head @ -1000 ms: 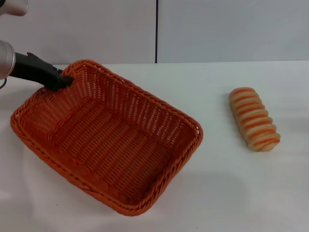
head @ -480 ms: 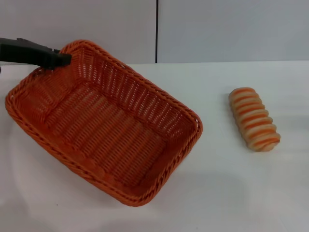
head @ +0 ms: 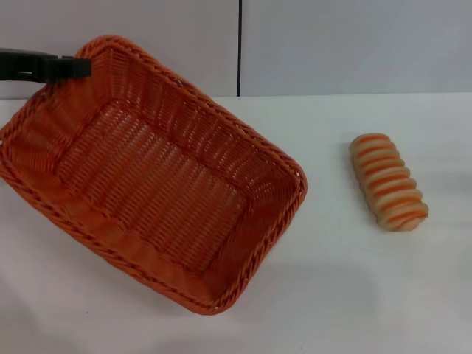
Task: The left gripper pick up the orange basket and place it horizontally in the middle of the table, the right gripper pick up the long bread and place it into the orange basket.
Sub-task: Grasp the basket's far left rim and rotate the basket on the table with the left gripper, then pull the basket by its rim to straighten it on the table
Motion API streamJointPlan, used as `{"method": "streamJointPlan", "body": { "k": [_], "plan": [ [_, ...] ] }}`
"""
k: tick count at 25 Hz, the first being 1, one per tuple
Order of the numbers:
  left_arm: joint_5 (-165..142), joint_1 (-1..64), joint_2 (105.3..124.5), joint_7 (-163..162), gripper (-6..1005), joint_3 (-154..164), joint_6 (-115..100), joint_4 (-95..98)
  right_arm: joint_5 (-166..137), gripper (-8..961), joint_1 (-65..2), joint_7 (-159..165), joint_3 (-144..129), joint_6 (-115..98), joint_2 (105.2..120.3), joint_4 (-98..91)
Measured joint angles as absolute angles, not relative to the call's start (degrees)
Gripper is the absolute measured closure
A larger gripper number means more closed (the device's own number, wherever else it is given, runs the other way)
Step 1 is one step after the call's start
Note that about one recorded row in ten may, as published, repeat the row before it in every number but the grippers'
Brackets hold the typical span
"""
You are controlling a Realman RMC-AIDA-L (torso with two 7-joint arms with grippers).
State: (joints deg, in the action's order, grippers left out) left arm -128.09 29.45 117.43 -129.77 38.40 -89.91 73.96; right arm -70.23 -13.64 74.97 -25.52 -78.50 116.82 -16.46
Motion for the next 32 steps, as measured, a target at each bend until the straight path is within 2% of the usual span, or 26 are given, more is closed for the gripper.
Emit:
{"method": "streamJointPlan", "body": {
  "k": [20, 26, 32],
  "plan": [
    [-112.4, 25.3, 116.51, -134.4, 816, 33.6, -98.6, 76.2, -70.5, 422, -14.9, 74.3, -25.5, -76.7, 116.81, -16.4],
    [-111.3, 22.6, 118.02, -136.0, 815, 33.3, -95.6, 75.7, -70.6, 422, -15.0, 74.3, -25.5, -76.5, 116.80, -16.5],
    [-109.3, 19.8, 118.38, -134.1, 813, 35.1, -89.2, 69.3, -70.7, 419, -15.4, 74.2, -26.0, -75.5, 116.59, -16.5]
  ]
}}
